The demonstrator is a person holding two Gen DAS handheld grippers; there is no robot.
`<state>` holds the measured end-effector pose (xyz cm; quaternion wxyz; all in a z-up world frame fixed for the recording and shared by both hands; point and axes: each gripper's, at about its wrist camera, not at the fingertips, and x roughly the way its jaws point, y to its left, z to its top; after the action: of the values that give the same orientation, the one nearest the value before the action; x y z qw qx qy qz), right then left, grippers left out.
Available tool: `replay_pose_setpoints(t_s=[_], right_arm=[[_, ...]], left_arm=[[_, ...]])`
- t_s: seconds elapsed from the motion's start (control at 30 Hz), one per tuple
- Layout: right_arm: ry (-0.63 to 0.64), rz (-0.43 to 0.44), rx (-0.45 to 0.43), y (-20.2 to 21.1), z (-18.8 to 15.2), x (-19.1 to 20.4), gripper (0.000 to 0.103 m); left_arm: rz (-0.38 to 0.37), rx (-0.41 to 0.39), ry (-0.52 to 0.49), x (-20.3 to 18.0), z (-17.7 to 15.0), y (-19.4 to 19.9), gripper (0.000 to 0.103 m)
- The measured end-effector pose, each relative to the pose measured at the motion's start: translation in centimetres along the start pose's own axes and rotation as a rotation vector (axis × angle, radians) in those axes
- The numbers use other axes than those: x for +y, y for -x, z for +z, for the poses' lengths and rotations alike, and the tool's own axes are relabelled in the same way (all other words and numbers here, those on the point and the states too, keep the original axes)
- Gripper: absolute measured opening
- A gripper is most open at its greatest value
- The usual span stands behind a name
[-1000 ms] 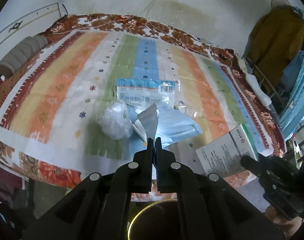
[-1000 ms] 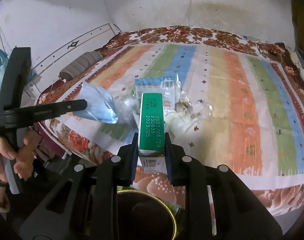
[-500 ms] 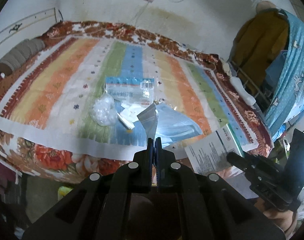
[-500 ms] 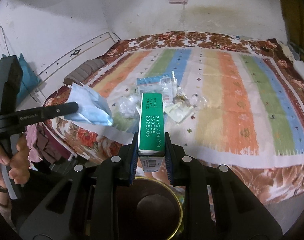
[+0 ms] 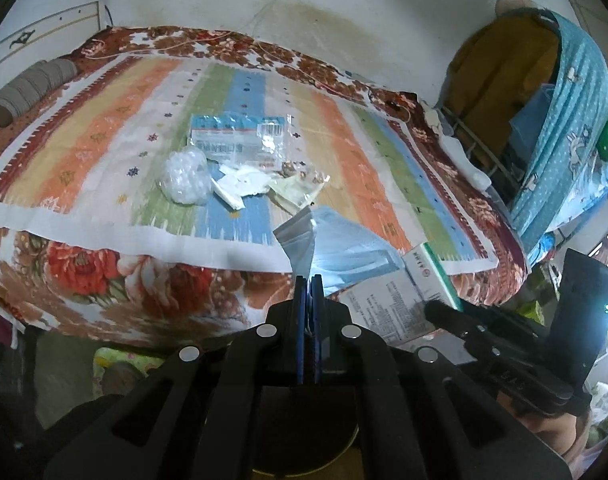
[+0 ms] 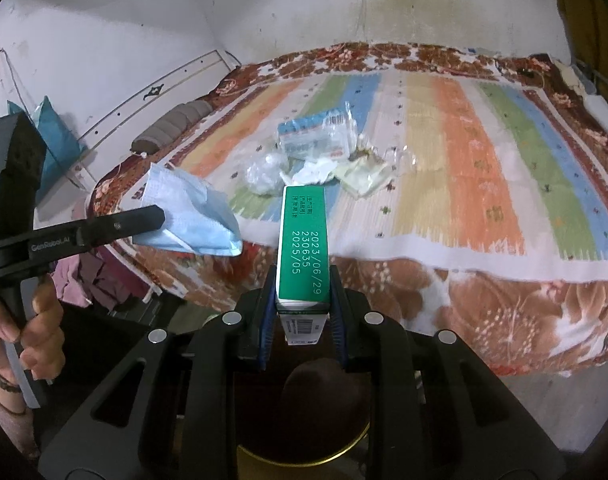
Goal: Collect trash
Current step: 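Lower both held items into the dark bin and open both grippers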
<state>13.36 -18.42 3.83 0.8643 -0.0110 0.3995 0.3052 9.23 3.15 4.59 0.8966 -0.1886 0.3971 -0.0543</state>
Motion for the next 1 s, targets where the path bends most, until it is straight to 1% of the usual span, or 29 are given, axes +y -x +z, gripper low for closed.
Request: replay_pose_setpoints(t_s=[0.13, 0.23, 0.37, 0.4, 0.47, 0.53, 0.6, 0.67, 0.77, 0.87, 1.0], right_arm=[[0.005, -0.008, 0.021, -0.1, -1.5, 0.3, 0.022], [-0.002, -0.007, 0.044, -0.1, -2.4, 0.2, 0.022], [-0.01, 0.004, 0.072, -0.1, -3.4, 0.2, 0.022], [-0.01, -0.001, 0.079, -0.1, -3.5, 0.3, 0.022], [-0.014, -0.004, 0.098, -0.4, -3.9, 0.2, 0.022], [-0.022, 0.002, 0.118, -0.7, -4.3, 0.2, 0.022], [-0.024, 0.001, 0.134, -1.1, -4.6, 0.3, 0.022], [-0.029, 0.0, 0.149, -1.4, -4.8, 0.3, 0.022], [-0.05, -0.009, 0.182, -2.4, -5.0, -0.1, 0.022], [-0.052, -0.018, 0.215, -3.2, -5.3, -0.1, 0.022], [-0.065, -0.016, 0.258, -4.2, -5.7, -0.1, 0.022]], left_arm=[[-0.007, 0.016, 0.019, 0.7, -1.5, 0.1, 0.002], [-0.019, 0.065, 0.062, 1.7, -2.8, -0.4, 0.002], [-0.024, 0.101, 0.093, 1.9, -3.8, -0.3, 0.002], [-0.014, 0.108, 0.094, 1.8, -3.9, -0.4, 0.002], [-0.038, 0.135, 0.145, 2.3, -4.1, -0.7, 0.002], [-0.031, 0.137, 0.146, 2.2, -4.1, -0.6, 0.002], [-0.026, 0.141, 0.12, 1.7, -4.2, -0.7, 0.002], [-0.006, 0.158, 0.114, 1.9, -4.9, -1.6, 0.002], [-0.008, 0.225, 0.166, 2.8, -6.3, -3.4, 0.002], [0.001, 0.237, 0.149, 2.6, -6.7, -3.9, 0.002], [0.021, 0.306, 0.169, 3.2, -7.9, -6.0, 0.002]])
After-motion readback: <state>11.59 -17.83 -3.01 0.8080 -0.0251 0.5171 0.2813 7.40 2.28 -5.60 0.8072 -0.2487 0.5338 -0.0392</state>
